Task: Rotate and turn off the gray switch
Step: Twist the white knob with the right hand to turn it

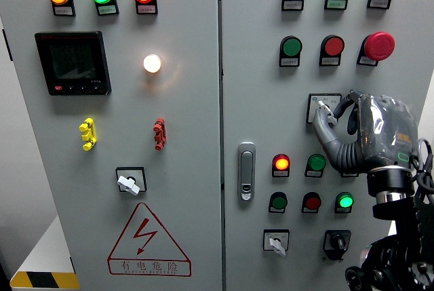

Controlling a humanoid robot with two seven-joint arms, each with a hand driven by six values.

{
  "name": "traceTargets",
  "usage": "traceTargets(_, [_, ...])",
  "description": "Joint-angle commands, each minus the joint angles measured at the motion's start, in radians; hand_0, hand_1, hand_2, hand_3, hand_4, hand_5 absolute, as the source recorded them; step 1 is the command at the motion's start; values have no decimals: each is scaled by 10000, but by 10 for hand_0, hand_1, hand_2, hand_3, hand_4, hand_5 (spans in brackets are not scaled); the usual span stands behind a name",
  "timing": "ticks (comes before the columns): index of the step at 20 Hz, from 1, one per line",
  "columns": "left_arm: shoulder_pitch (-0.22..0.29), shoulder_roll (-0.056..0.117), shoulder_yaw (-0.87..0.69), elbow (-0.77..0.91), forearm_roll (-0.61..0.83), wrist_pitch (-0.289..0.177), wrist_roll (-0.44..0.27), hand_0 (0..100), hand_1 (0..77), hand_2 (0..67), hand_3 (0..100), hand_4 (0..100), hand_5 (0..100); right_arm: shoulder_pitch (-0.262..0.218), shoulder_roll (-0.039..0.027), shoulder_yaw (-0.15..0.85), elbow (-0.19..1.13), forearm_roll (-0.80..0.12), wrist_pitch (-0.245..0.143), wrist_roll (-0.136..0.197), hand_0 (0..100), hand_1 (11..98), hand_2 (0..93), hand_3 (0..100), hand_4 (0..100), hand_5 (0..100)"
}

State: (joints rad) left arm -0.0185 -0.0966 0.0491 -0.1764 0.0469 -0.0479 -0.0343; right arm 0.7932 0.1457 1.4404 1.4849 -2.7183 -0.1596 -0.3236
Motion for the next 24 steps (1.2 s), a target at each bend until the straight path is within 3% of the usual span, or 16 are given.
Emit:
traceTargets(1, [0, 0, 0, 0, -9, 4, -10, 0, 0, 102, 207, 121, 127, 14, 0, 0, 0, 1, -15, -16, 592, 384, 708, 963, 826, 972])
traceTargets(10, [0, 0, 0, 0, 6, 4, 5, 0, 0, 102, 207, 121, 127, 29, 0, 0, -45, -107, 0, -32, 590, 388, 723, 969, 826, 970])
traceTargets(12, [0, 0, 0, 0, 6, 4, 5, 0, 0, 102, 207, 121, 127, 29, 0, 0, -46, -107, 0, -32, 642, 377, 724, 969, 828, 967])
traceTargets(24, [-15, 0, 0, 0, 6, 4, 5, 0, 0, 102, 208, 121, 127, 29, 15, 0, -46, -122, 0, -47, 739, 342, 725, 960, 832, 938])
